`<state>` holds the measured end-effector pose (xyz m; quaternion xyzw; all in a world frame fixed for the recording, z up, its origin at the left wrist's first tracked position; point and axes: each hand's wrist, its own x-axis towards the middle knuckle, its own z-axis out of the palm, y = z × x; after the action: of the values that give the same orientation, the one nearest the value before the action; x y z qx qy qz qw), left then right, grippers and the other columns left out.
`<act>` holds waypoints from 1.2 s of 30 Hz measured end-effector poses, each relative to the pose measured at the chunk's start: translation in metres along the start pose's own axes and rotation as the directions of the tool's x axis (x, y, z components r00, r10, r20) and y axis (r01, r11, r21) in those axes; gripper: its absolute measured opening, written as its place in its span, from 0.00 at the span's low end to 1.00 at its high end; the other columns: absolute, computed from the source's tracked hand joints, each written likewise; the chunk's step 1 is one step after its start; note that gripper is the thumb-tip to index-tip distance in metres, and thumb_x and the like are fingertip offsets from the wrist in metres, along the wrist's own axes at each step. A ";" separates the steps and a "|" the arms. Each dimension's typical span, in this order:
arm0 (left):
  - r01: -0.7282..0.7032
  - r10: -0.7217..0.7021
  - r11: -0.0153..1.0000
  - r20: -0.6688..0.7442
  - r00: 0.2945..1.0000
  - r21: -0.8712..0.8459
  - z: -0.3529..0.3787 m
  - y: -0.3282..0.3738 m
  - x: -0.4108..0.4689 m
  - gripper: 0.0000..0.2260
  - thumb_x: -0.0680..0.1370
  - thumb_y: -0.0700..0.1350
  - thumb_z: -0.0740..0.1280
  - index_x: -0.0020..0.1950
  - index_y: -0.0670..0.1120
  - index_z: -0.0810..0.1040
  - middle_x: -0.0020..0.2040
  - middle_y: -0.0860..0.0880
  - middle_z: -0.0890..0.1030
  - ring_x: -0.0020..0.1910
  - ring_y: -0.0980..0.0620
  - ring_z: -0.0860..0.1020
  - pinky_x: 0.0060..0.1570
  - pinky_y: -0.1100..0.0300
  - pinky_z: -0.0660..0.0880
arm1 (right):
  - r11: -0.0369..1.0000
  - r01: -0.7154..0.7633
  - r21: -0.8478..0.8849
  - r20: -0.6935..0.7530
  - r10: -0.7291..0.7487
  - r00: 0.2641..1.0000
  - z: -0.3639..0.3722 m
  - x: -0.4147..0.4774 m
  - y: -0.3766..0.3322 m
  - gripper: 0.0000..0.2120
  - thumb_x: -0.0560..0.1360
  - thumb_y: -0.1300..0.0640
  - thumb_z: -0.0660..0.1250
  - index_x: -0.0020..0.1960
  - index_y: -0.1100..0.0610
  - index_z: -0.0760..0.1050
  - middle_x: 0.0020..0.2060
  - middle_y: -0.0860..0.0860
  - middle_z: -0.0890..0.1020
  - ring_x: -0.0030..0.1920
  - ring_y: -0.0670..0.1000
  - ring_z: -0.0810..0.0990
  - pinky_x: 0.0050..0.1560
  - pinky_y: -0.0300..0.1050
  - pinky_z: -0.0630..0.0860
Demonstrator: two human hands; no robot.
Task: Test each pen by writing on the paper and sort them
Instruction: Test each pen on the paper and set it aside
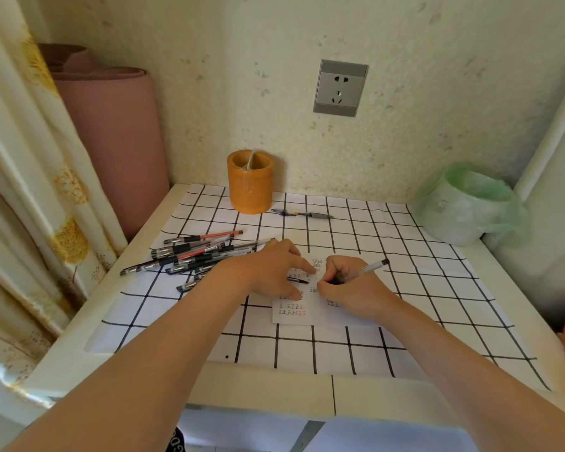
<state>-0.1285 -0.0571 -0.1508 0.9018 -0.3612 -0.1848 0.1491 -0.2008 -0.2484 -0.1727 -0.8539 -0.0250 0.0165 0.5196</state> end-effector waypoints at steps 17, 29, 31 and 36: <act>0.005 -0.008 0.999 -0.080 0.997 -0.040 -0.001 0.000 -0.005 0.28 0.76 0.54 0.69 0.75 0.57 0.64 0.67 0.52 0.67 0.69 0.51 0.63 0.69 0.51 0.64 | 0.929 -0.053 0.367 -0.172 0.124 0.977 -0.009 -0.002 -0.011 0.04 0.78 0.65 0.67 0.52 0.60 0.79 0.40 0.61 0.85 0.29 0.55 0.79 0.26 0.44 0.73; 0.045 -0.048 0.999 -0.164 0.985 -0.021 -0.008 0.002 -0.008 0.06 0.76 0.50 0.70 0.52 0.51 0.81 0.50 0.55 0.74 0.49 0.56 0.74 0.44 0.63 0.71 | 0.812 -0.093 0.576 -0.074 0.165 0.983 -0.031 0.004 -0.033 0.14 0.79 0.72 0.54 0.57 0.59 0.73 0.47 0.57 0.79 0.32 0.56 0.77 0.32 0.49 0.77; 0.053 -0.060 0.998 -0.172 0.983 -0.043 -0.010 0.001 -0.009 0.06 0.79 0.50 0.66 0.53 0.52 0.80 0.50 0.55 0.78 0.49 0.55 0.76 0.47 0.59 0.75 | 0.916 -0.071 0.396 -0.117 0.127 0.985 -0.032 0.004 -0.033 0.14 0.79 0.72 0.56 0.55 0.54 0.67 0.45 0.54 0.80 0.29 0.53 0.73 0.30 0.46 0.73; 0.081 -0.112 0.987 -0.236 0.965 -0.139 -0.019 -0.005 -0.013 0.06 0.82 0.49 0.60 0.54 0.54 0.77 0.46 0.57 0.80 0.46 0.58 0.77 0.41 0.64 0.71 | 0.921 0.030 -0.390 -0.125 -0.085 0.989 -0.034 0.003 -0.029 0.14 0.78 0.58 0.66 0.60 0.44 0.75 0.46 0.40 0.84 0.42 0.42 0.79 0.46 0.41 0.75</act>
<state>-0.1260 -0.0421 -0.1332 0.9228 -0.2832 -0.1027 0.2404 -0.1962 -0.2651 -0.1310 -0.9375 -0.0163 -0.0637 0.3418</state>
